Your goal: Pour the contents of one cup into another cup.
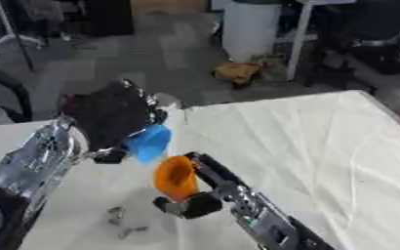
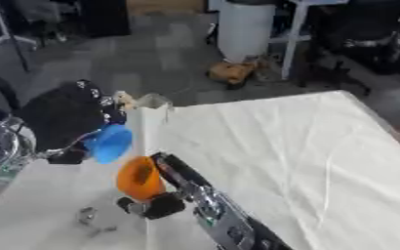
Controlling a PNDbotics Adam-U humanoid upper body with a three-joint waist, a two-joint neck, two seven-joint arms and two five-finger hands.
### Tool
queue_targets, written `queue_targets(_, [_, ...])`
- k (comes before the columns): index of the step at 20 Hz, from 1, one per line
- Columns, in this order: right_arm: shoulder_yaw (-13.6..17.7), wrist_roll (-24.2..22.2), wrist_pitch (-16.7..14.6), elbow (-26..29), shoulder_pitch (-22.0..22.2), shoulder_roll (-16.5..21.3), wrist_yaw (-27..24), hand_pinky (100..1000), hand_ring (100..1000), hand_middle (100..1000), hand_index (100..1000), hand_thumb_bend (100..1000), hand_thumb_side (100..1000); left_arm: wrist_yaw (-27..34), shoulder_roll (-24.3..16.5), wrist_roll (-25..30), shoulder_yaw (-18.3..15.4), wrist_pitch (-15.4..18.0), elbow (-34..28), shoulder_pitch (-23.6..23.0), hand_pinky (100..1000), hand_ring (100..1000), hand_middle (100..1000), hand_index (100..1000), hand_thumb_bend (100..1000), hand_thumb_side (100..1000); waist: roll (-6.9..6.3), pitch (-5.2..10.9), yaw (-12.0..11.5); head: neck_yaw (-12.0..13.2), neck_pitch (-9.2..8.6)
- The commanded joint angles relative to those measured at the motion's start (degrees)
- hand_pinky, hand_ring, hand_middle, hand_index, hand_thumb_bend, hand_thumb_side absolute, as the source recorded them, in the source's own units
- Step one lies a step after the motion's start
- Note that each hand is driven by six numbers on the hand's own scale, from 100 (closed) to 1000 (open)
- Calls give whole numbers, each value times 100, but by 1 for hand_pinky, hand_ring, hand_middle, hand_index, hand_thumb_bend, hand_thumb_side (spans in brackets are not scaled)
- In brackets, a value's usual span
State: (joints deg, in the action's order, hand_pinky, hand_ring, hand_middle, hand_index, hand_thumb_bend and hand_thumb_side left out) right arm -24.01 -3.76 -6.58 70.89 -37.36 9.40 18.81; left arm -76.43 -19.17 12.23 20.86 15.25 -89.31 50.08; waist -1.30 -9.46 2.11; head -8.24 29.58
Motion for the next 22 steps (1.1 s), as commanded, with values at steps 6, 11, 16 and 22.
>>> queue_targets(6, [165,183,-249,-463,14,113,492,855,823,746,784,674,469,1147,-177,-366,-692,-811,-429,-417,383,164,100,535,227,100,13,122,-40,-61,-35])
queue_targets(11, [286,227,-343,-581,36,155,741,882,870,841,850,727,544,1856,-138,-733,-1005,-1258,-545,-834,370,179,100,535,233,100,27,119,-60,-90,-30])
queue_targets(16, [398,362,-304,-455,64,258,672,879,864,834,852,725,552,2990,-41,-1045,-1247,-1697,-352,-1248,362,201,100,541,251,100,41,117,-73,-95,-28])
queue_targets(22, [513,558,-148,-54,141,408,459,874,855,824,856,721,551,4717,104,-1200,-1331,-1853,175,-1593,408,276,162,577,318,136,61,102,-60,-83,-47])
